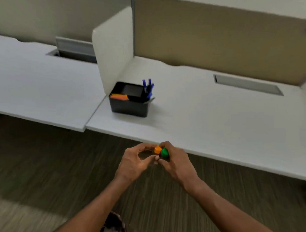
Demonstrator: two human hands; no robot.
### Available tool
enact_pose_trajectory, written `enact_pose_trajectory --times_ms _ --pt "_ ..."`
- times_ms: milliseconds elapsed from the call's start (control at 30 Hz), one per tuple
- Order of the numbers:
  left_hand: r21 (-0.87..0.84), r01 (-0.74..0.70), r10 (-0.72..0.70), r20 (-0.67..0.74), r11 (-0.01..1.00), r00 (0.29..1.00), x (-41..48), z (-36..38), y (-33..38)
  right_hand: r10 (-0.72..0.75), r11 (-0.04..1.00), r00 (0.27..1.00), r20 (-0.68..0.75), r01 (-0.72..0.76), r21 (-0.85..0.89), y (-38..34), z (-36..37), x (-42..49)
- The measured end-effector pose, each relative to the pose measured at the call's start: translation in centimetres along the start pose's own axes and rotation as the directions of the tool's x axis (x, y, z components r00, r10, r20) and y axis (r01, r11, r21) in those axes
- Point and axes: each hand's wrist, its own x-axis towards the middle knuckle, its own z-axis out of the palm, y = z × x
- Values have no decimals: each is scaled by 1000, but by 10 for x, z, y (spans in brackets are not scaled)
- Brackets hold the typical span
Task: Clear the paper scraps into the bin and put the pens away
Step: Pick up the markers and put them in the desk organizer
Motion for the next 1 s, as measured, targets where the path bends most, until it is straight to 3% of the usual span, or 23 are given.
enact_pose_trajectory --times_ms 367,567,800,1000 --pt "77 -9 25 -208 997 978 78 -67 101 -178 983 984 0 178 -51 -109 -100 85" --pt "18 67 -59 -287 998 956 116 -87 137 -270 961 962 41 272 -58 -137 -135 119" --pt "-41 101 -109 -346 994 932 146 -116 146 -303 950 951 59 306 -54 -163 -145 169" --pt "-14 147 -141 -395 989 908 194 -142 113 -263 964 963 50 265 -26 -173 -126 234"
